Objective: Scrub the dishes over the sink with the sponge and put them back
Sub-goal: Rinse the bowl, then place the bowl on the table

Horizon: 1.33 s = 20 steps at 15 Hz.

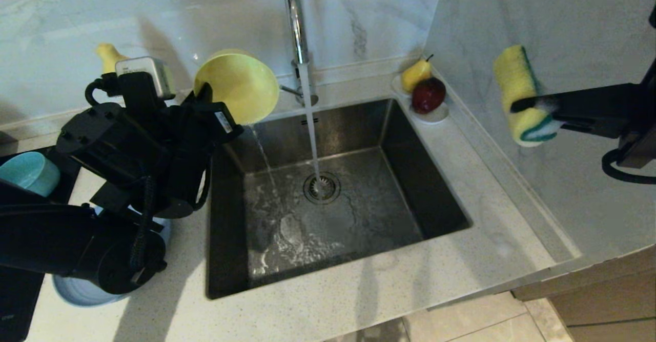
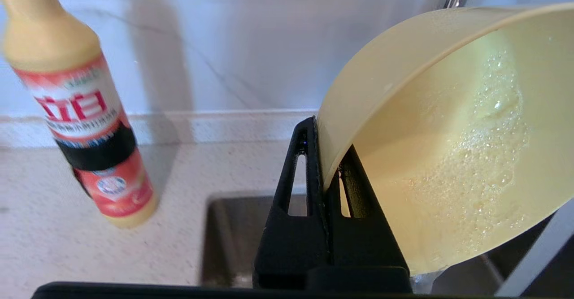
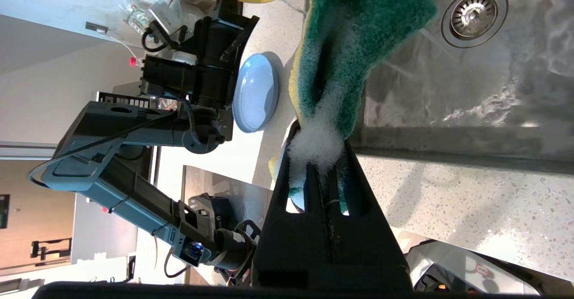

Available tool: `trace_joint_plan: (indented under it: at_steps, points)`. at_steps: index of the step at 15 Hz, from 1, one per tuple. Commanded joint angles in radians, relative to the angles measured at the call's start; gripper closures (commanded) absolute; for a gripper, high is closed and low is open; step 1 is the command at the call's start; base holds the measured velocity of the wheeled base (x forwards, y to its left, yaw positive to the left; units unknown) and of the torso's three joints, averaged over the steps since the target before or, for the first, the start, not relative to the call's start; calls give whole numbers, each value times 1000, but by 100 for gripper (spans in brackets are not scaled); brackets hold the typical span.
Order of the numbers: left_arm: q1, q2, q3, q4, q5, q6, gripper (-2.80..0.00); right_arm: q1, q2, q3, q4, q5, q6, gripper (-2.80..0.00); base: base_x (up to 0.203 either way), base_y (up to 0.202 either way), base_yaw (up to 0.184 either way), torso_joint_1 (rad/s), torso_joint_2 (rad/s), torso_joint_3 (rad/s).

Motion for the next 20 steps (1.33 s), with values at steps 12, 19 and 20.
trace_joint_plan:
  at_steps: [12,19,20]
  points:
    - [36,-158,-190,1281,9,-414,0,2,-9,-4,7,15,-9,0,0,0,0,0,0,0]
    - [262,-296,-780,2272,-298,-744,0,3,-19,8,27,13,-75,0,0,0,0,0,0,0]
    - [314,-311,-777,2280,-303,-753,0,3,-8,8,27,13,-75,0,0,0,0,0,0,0]
